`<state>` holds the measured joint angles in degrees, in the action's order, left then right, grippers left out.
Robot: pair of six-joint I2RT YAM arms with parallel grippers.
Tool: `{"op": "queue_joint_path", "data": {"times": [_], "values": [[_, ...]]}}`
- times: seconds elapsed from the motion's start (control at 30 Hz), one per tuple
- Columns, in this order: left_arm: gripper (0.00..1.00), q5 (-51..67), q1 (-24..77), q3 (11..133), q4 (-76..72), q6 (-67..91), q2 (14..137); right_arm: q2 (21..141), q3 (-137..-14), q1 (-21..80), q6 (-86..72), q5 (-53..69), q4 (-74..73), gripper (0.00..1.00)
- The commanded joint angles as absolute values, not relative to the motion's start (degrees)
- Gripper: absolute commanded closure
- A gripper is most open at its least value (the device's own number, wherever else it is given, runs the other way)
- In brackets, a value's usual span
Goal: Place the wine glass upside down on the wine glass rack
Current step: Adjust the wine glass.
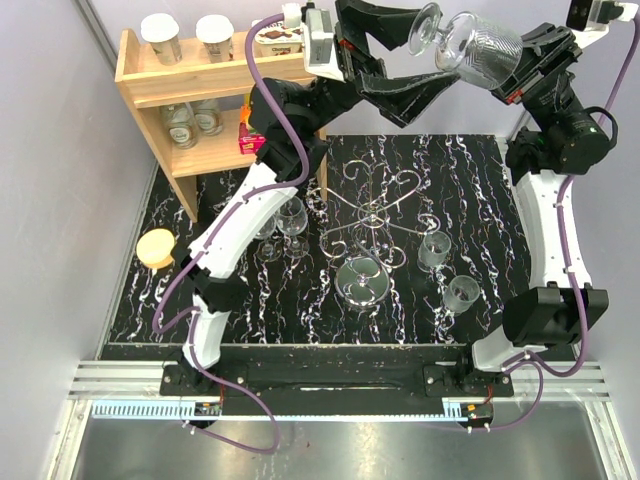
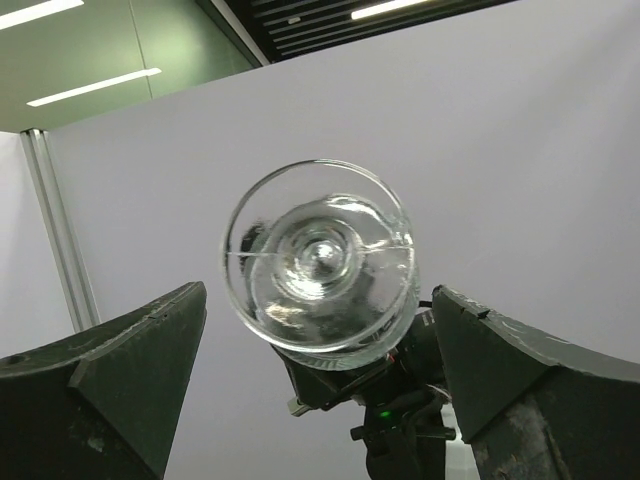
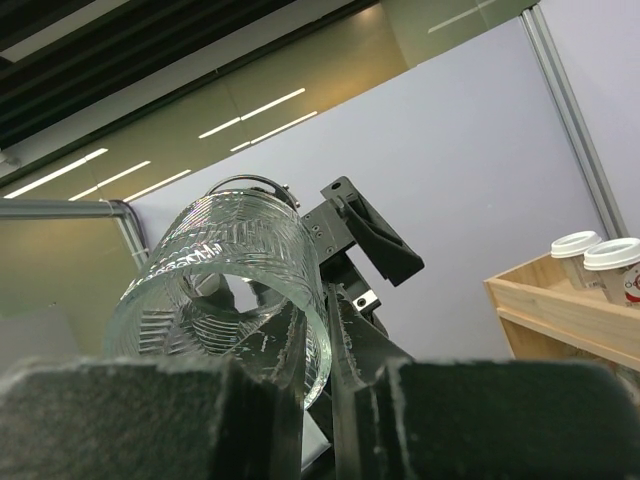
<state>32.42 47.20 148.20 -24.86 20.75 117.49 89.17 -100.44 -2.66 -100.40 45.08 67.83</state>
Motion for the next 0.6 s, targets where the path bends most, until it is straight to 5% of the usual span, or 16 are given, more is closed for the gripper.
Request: {"op": "queue_joint_path", "data": {"times": [0.0,0.57], "values": [[0.01,30.32,46.15,151.52,-26.11,23.02,117.33,85.78,-101.86,-2.29,-101.43,43.24,68.82,1.0],[0.01,44.81,39.81,149.94,-26.46,29.88,113.73,85.7,-101.34,-2.29,-96.77,47.46,62.67,1.0]]}}
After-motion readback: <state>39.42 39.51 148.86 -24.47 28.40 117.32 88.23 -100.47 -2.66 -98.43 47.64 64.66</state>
